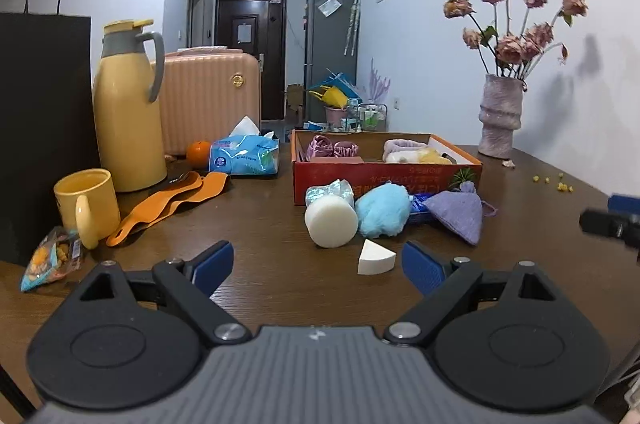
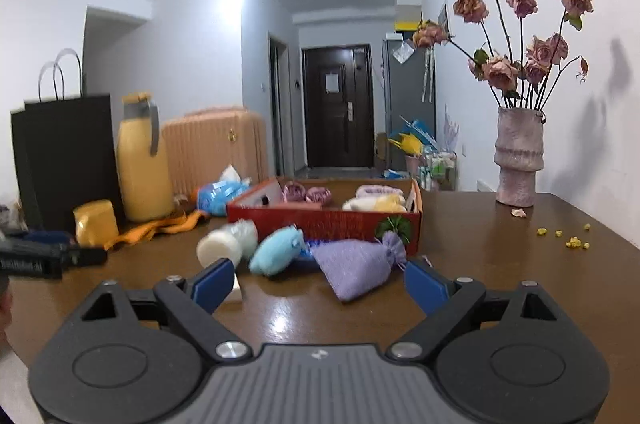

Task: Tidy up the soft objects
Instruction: 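Withdraw both tools from the box toward the lavender sachet, then close the left tool on the lavender sachet while the right tool grips it too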

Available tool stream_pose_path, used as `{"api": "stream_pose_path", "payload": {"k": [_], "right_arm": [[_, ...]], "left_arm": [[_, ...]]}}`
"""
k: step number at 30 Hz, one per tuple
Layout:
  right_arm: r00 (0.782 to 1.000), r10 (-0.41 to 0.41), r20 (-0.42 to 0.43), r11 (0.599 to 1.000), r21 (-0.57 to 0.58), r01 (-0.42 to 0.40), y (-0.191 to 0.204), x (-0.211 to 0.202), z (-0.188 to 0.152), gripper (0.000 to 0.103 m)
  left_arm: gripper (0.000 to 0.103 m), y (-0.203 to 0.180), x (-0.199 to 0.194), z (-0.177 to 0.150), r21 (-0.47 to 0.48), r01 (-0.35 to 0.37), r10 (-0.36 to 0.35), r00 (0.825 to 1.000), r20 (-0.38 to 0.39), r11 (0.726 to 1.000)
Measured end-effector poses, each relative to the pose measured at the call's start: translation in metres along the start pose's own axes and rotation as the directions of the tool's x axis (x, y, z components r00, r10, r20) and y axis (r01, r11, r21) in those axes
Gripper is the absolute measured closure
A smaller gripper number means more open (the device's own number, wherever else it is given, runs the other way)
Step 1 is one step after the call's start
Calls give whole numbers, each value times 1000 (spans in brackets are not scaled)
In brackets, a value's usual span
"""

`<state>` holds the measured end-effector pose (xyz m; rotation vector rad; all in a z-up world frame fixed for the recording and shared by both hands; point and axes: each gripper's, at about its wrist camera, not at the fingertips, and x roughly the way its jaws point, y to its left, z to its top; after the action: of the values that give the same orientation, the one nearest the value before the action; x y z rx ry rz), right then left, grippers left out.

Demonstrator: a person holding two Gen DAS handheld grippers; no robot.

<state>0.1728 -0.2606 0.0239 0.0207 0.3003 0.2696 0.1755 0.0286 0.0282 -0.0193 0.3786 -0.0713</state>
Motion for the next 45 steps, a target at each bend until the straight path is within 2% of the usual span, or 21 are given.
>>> {"api": "stream_pose_path", "payload": {"k": [5,10,16,18,20,25,29,30,35,36,39,41,44,45], "right_arm": [[1000,-10,-24,1000,7,11,-6,14,-4,11],[997,-40,-66,998,44,43,-31,39,-4,14],[994,9,-111,995,100,2,-78,97,8,19],[991,40,-128,992,126,-23,-93,126,13,21],[986,62,-155,990,136,-41,-104,159,20,29],[967,139,-212,973,209,-94,-129,236,25,47],[955,146,-258,975,203,-94,-136,270,19,61],[951,162,-263,971,213,-106,-138,273,17,62],[942,201,-270,958,256,-131,-142,274,11,79],[939,196,-282,960,251,-125,-141,271,12,82],[935,171,-310,966,241,-97,-133,246,12,82],[931,172,-321,963,253,-91,-123,218,2,82],[927,188,-324,953,288,-93,-107,176,-13,82],[925,199,-323,945,314,-94,-101,159,-19,82]], "left_arm": [[10,-7,21,1,-17,58,-58,997,-43,998],[11,-32,64,10,-47,128,-133,984,-118,991],[19,-81,126,25,-91,218,-230,960,-158,972],[28,-100,152,28,-83,219,-231,956,-183,972],[33,-110,175,29,-108,204,-223,952,-209,973],[36,-121,223,30,-221,250,-301,923,-238,943],[62,-123,249,26,-276,264,-340,898,-279,924],[72,-121,253,23,-299,276,-360,890,-279,913],[88,-119,256,20,-336,295,-394,875,-282,895],[89,-118,253,22,-341,296,-398,872,-285,892],[89,-112,236,21,-333,306,-412,856,-314,892],[90,-110,218,15,-274,322,-404,849,-341,906],[90,-103,187,9,-223,350,-411,838,-359,910],[90,-99,176,7,-211,351,-406,840,-361,912]]}}
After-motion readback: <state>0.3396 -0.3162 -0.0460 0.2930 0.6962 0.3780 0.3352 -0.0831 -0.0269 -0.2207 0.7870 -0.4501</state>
